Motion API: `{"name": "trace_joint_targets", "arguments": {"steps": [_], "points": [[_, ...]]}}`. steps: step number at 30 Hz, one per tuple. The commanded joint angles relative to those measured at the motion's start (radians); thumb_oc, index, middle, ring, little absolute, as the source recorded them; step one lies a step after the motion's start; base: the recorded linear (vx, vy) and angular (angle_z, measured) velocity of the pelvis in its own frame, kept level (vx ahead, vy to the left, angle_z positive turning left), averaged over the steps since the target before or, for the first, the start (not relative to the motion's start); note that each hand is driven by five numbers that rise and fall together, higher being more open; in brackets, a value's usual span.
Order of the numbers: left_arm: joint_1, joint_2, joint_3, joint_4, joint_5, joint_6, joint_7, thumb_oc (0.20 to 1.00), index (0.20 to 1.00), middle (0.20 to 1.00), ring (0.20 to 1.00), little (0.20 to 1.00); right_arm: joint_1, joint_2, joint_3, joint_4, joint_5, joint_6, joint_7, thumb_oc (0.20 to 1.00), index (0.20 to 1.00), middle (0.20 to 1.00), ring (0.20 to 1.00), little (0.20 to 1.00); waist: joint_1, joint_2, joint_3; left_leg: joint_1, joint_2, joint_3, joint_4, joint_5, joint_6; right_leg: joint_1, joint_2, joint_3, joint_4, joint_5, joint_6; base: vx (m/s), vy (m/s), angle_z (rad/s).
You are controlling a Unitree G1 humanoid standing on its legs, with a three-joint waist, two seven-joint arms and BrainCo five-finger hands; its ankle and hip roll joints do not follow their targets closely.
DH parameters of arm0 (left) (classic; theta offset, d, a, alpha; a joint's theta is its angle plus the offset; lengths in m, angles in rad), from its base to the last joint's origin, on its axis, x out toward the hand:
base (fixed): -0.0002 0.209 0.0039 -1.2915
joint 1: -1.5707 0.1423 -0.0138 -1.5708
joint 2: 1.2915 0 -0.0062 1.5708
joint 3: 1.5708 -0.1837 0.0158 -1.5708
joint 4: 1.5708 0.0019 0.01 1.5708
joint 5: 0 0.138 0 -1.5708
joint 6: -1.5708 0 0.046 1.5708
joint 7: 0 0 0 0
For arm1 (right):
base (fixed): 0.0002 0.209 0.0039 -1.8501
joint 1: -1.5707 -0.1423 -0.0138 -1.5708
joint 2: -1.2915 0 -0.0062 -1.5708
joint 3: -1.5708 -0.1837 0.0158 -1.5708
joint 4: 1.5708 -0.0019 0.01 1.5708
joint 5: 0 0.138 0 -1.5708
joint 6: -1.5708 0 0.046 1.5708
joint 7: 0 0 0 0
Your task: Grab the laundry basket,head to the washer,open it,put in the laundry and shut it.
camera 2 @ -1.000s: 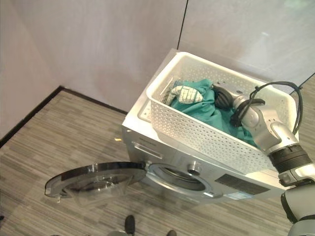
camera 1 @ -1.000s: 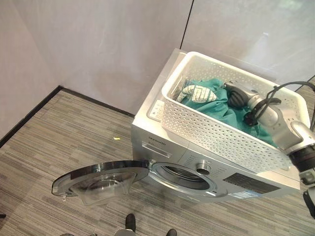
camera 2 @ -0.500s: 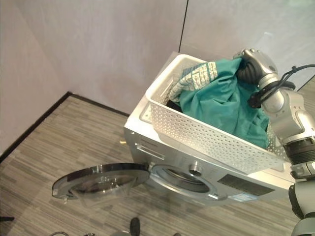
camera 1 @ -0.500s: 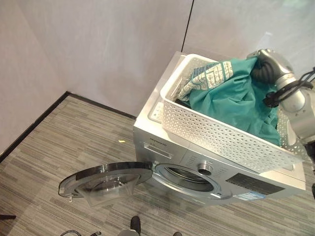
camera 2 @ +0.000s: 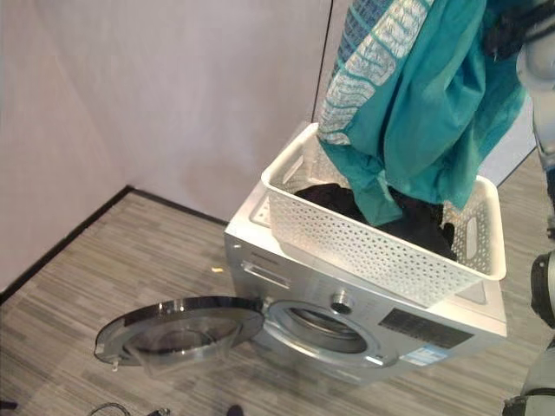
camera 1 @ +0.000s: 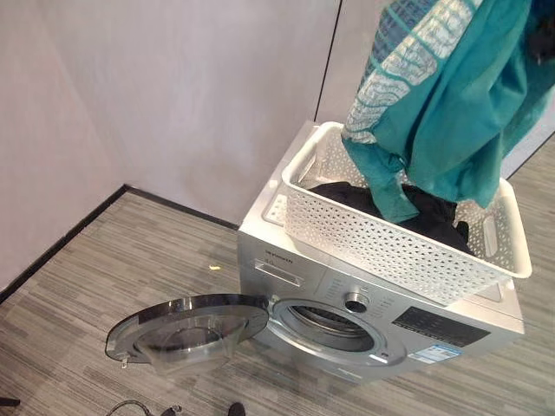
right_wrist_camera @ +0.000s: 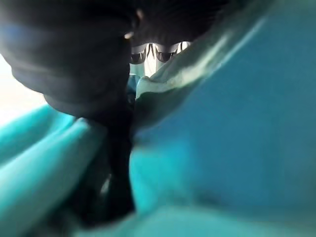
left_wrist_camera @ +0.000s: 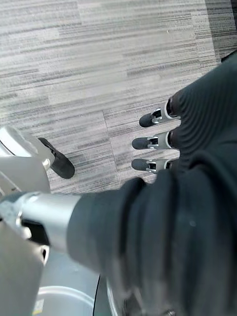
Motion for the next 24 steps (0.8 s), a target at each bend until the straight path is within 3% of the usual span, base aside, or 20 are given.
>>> {"name": "trace_joint_targets", "arguments": {"steps": [1,6,8,12,18,24], "points": [[-0.014,-0.039,-0.060,0.048,0.020,-0.012,0.013,1.000,1.000,1.000,1.000,1.000,-0.120,-0.010,-0.026,0.096,0.086,-0.041,-0.114,0.200,0.200,0.200,0.200,0.200,0.030,-0.033,-0.054,-0.015,0.100,0.008,-0.013,0.035,-0.086,-0.018,-0.135,-0.007,-0.003,0.137,0.111,0.00,0.000,0.00],[-0.020,-0.038,-0.089,0.048,0.027,-0.007,0.035,1.000,1.000,1.000,1.000,1.000,-0.217,-0.044,-0.054,0.133,0.147,-0.067,-0.249,0.200,0.200,0.200,0.200,0.200,0.030,-0.034,-0.068,-0.017,0.097,-0.003,-0.013,0.034,-0.087,-0.012,-0.134,-0.019,-0.003,0.139,0.114,0.00,0.001,0.01],[-0.019,-0.037,-0.090,0.050,0.025,-0.006,0.036,1.000,1.000,1.000,1.000,1.000,-0.230,-0.047,-0.042,0.142,0.148,-0.065,-0.253,0.200,0.200,0.200,0.200,0.200,0.030,-0.034,-0.069,-0.017,0.096,-0.003,-0.013,0.035,-0.087,-0.011,-0.135,-0.021,-0.003,0.138,0.114,0.00,0.002,0.02],[-0.016,-0.029,-0.082,0.073,0.023,0.003,0.055,1.000,1.000,1.000,1.000,1.000,-0.314,-0.109,-0.024,0.153,0.155,-0.071,-0.343,0.200,0.200,0.200,0.200,0.200,0.007,-0.029,-0.082,-0.008,0.098,0.008,-0.013,0.031,-0.089,-0.013,-0.134,-0.007,-0.003,0.135,0.113,0.01,0.003,0.00],[-0.023,-0.024,-0.083,0.077,0.014,0.002,0.060,1.000,1.000,1.000,1.000,1.000,-0.386,-0.163,0.018,0.134,0.158,-0.074,-0.372,0.200,0.200,0.200,0.200,0.200,-0.019,-0.023,-0.095,-0.003,0.098,0.019,-0.013,0.029,-0.090,-0.018,-0.134,0.002,-0.002,0.138,0.115,0.01,-0.002,-0.03],[-0.031,-0.034,-0.104,0.076,0.032,0.001,0.065,1.000,1.000,1.000,1.000,1.000,-0.500,-0.304,0.106,0.141,0.212,-0.105,-0.417,0.200,0.200,0.200,0.200,0.200,-0.068,-0.008,-0.109,0.017,0.105,0.041,-0.013,0.025,-0.096,-0.022,-0.130,0.022,-0.002,0.134,0.118,0.02,-0.016,-0.08]]}}
